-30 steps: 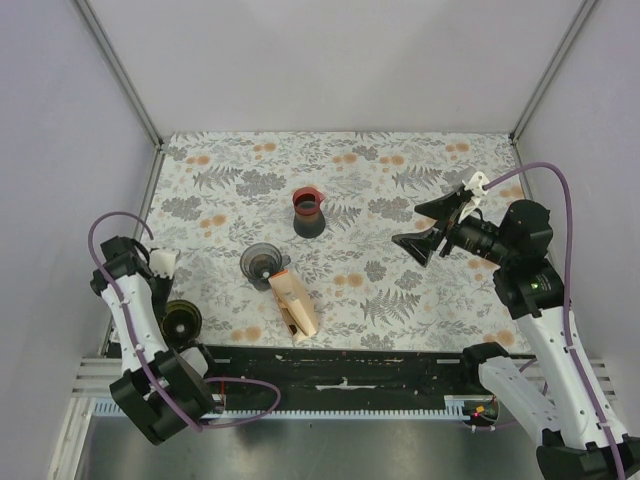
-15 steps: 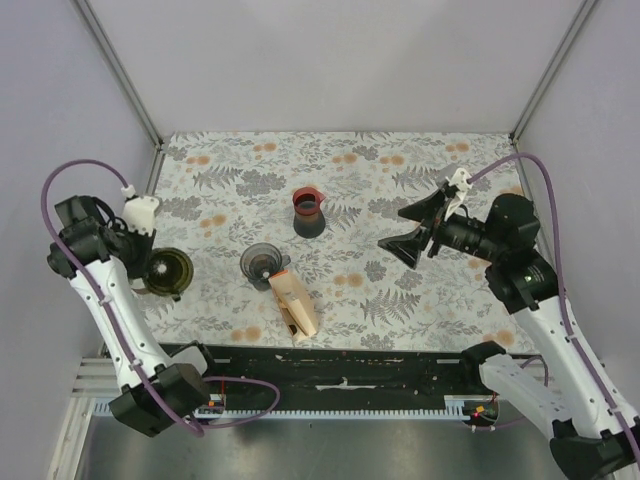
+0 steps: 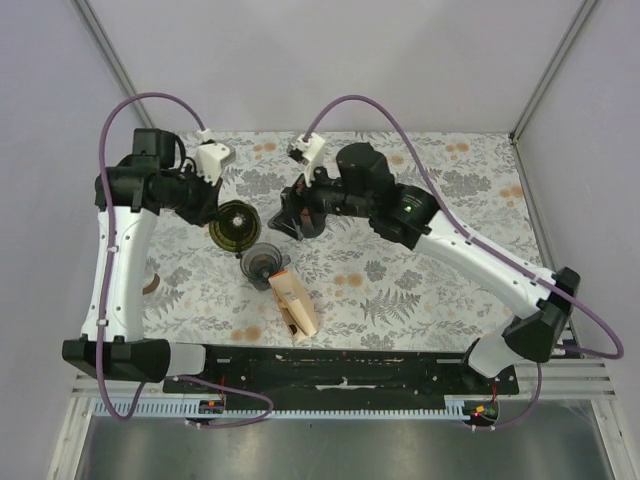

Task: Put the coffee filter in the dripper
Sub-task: Place the coffee dripper on the coffee server.

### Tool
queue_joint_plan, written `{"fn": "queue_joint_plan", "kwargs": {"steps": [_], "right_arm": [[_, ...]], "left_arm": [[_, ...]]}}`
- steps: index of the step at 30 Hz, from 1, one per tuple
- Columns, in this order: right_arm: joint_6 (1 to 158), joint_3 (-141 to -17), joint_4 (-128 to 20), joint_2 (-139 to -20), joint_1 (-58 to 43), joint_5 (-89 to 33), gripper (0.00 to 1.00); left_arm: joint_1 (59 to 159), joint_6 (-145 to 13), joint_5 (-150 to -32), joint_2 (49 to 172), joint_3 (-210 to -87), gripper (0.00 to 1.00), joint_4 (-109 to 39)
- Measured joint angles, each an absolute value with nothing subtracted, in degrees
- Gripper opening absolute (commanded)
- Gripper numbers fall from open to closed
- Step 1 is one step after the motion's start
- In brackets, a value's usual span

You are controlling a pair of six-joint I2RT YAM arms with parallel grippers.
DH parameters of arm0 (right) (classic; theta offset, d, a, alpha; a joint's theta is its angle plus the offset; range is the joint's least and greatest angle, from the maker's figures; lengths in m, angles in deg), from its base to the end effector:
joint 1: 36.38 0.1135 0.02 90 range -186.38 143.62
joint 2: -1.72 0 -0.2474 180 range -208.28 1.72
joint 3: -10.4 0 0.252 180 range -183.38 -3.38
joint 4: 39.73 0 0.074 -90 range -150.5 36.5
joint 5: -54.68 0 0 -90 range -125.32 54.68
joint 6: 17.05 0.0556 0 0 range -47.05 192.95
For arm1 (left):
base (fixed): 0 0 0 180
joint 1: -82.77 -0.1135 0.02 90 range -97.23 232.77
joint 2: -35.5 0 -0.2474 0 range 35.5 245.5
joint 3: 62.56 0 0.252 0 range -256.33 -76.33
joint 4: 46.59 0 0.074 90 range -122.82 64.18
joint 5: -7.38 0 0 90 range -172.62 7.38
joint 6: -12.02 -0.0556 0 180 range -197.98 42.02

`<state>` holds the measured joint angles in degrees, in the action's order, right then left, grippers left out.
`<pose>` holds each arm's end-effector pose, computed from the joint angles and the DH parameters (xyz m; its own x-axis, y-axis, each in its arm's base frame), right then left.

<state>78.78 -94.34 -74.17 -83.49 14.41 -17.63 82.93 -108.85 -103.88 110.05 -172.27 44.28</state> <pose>0.2142 0.2893 0.4116 -0.2557 -0.1603 -0.9534 -0.9025 0.3931 0.1759 0.2309 -0.0208 0.3931 -0.6030 0.4799 -0.6373 0.6015 0.7982 0.0319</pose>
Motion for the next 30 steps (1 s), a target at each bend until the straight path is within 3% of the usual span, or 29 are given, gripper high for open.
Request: {"fn": "queue_joint_plan", "kwargs": {"steps": [7, 11, 15, 17, 19, 23, 25, 28, 30], "right_arm": [[78.69, -103.73, -78.00, -95.03, 15.80, -22.11, 0.69], [78.21, -107.49, -79.57, -100.58, 15.80, -24.08, 0.49], [77.64, -109.20, -81.36, -103.95, 15.91, -26.61, 0.36], [77.46, -109.61, -81.93, -104.58, 15.89, -27.75, 0.22], [77.92, -110.23, -81.93, -104.78, 15.89, -28.16, 0.00], [77.66, -110.58, -82.41, -104.80, 15.83, -29.06, 0.00], [77.92, -110.60, -82.85, -104.84, 15.35, -28.32, 0.00], [78.78, -110.58, -83.70, -104.91, 13.82, -25.87, 0.00], [79.63, -110.58, -84.77, -104.91, 11.83, -23.20, 0.00]], "left_arm": [[91.94, -104.33, -103.70, 116.30, -175.20, 0.02, 44.70], [93.64, -103.47, -104.38, 117.94, -176.06, 0.02, 44.89], [93.40, -102.32, -105.08, 118.55, -176.97, 0.02, 45.00], [93.07, -101.66, -105.23, 118.64, -177.45, 0.02, 45.00], [93.05, -101.11, -105.49, 118.72, -177.89, 0.02, 44.80], [93.07, -100.46, -106.15, 119.03, -178.48, 0.02, 44.61], [93.14, -100.26, -106.39, 119.49, -178.50, 0.21, 44.54], [93.38, -99.67, -107.05, 120.45, -178.83, 0.59, 43.95], [93.57, -98.67, -107.18, 121.28, -179.92, 0.69, 43.41]]}}
